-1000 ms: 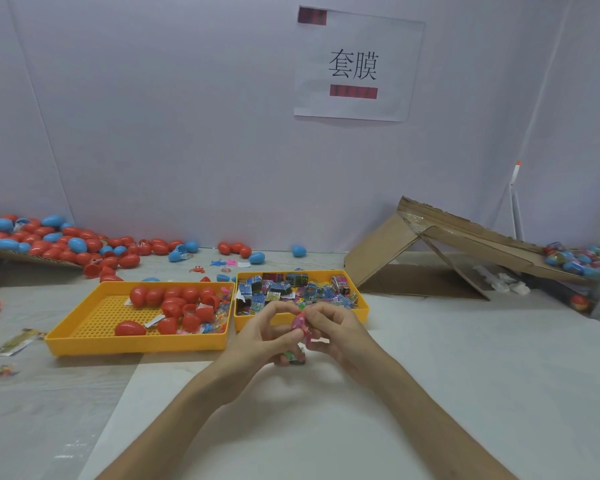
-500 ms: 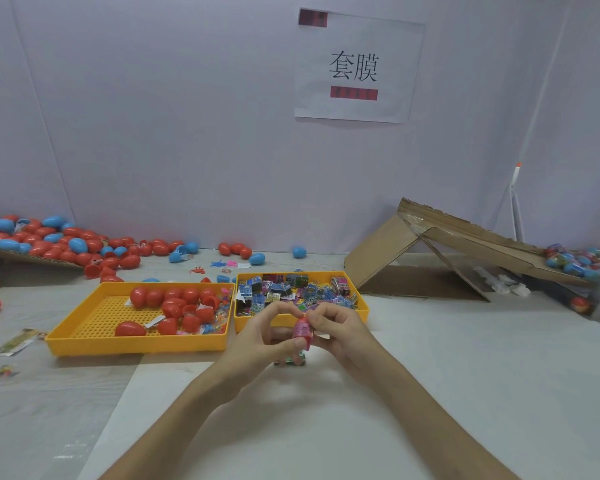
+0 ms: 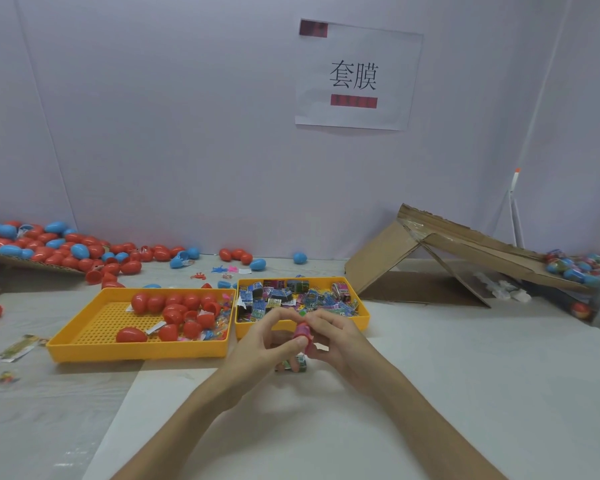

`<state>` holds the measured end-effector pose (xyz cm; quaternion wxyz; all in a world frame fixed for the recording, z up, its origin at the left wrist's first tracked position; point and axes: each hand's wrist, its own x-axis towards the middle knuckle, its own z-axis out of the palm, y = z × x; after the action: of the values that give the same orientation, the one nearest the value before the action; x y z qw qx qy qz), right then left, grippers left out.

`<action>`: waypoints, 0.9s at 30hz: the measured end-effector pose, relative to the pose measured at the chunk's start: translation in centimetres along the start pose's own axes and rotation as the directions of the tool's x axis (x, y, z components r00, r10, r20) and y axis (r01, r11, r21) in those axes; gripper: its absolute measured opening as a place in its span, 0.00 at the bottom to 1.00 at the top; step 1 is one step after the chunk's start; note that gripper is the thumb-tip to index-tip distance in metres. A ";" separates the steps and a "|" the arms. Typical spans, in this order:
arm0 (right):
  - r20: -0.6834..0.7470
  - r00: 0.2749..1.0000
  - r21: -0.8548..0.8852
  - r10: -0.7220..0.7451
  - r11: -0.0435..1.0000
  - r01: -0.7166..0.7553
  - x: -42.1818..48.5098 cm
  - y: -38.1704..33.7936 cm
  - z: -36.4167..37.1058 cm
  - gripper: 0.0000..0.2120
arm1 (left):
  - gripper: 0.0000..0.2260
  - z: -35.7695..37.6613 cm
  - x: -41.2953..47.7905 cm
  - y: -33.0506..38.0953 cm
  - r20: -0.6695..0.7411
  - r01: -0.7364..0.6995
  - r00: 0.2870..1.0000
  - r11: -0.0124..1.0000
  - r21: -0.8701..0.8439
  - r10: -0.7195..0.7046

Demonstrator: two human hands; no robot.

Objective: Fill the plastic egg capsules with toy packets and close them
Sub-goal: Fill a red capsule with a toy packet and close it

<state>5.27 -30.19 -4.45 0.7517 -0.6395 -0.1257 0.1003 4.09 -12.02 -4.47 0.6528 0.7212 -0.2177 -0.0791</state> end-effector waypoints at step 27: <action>-0.054 0.991 -0.124 -0.126 0.985 0.118 0.1 0.4 -0.2 0.07 | 0.18 -0.3 0.2 -0.5 -0.062 -0.020 0.998 0.999 0.047 0.022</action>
<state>5.44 -30.32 -4.92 0.7199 -0.6777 -0.1472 0.0265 4.49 -11.84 -4.92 0.6433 0.7359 -0.2066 -0.0447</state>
